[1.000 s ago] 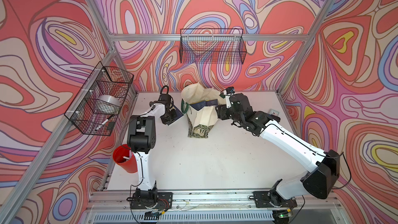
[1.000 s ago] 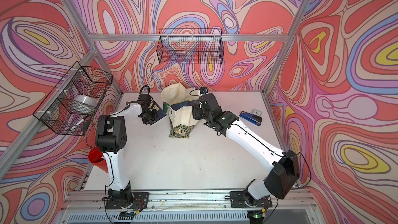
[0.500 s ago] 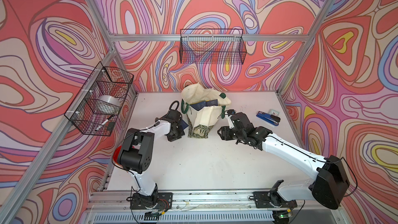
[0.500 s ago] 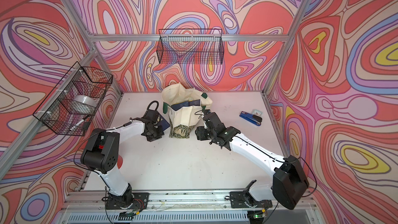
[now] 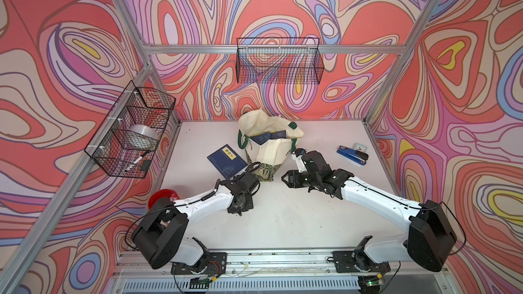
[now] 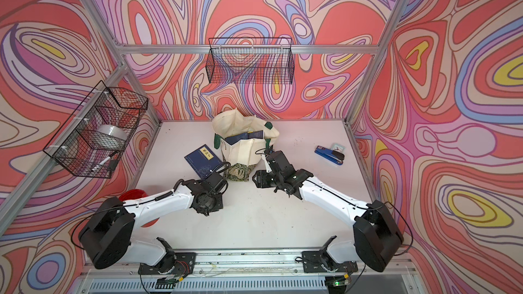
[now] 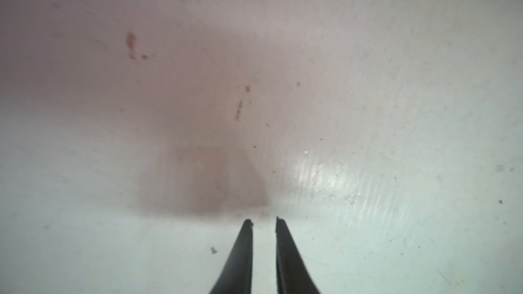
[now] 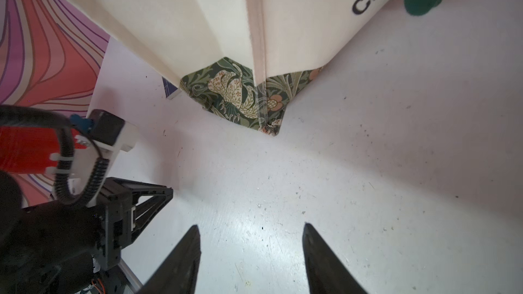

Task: Put the books into the canvas bag
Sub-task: Move the book to the center of the board.

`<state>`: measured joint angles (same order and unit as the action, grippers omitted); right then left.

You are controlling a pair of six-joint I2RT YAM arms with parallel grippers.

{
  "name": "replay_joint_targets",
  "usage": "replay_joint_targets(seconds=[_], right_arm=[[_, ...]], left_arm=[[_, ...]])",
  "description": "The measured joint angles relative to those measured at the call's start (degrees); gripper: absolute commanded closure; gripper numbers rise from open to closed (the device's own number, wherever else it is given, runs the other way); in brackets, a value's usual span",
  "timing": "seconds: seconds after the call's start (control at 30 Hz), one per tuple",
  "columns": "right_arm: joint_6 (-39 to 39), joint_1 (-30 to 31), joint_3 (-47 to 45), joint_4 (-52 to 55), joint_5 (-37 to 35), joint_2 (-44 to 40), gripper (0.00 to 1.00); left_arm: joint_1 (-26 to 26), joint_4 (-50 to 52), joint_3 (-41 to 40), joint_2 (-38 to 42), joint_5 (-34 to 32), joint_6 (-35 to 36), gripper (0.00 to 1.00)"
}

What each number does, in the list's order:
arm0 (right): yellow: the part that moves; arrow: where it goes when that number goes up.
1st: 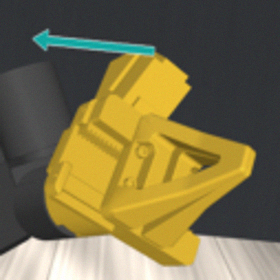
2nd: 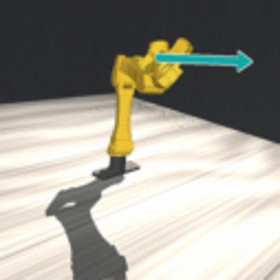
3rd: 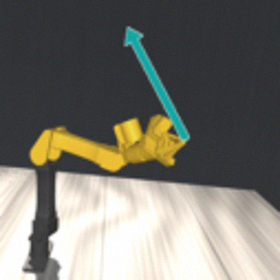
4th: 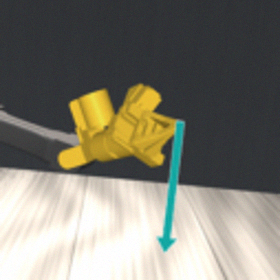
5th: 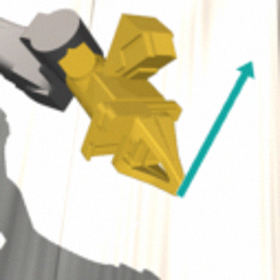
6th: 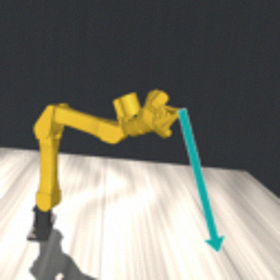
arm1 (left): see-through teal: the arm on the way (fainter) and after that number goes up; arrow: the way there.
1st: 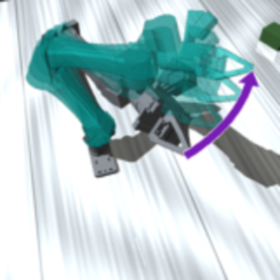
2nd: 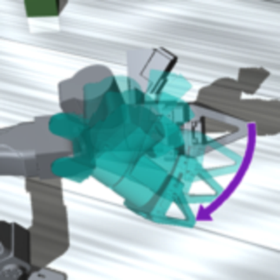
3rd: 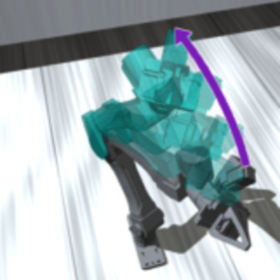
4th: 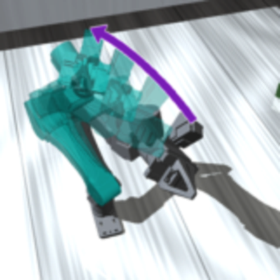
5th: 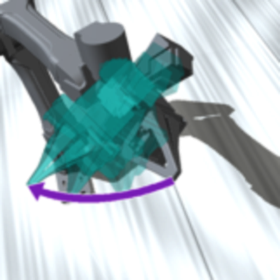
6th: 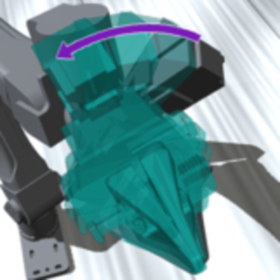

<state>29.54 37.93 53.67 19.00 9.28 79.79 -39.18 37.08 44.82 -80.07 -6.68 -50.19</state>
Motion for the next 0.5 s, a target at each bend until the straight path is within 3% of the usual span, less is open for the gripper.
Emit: replay_joint_targets(seconds=[0.1,0.27,0.37,0.5], right_arm=[[0.4,0.0,0.0,-1.6,0.2,1.9,0.43],[1.2,0.2,0.0,-3.6,-0.2,4.4,0.44],[1.7,0.6,0.6,-4.7,-0.9,6.2,0.44],[2.6,2.1,1.7,-6.4,-2.1,9.5,0.44]], left_arm=[[2.1,3.5,5.1,2.2,-3.7,2.5,0.48],[15.3,2.4,15.0,-2.0,-2.2,10.0,0.57],[22.2,0.9,22.6,-10.0,0.5,14.0,0.61],[26.2,0.2,36.3,-24.4,3.1,17.8,0.67]])
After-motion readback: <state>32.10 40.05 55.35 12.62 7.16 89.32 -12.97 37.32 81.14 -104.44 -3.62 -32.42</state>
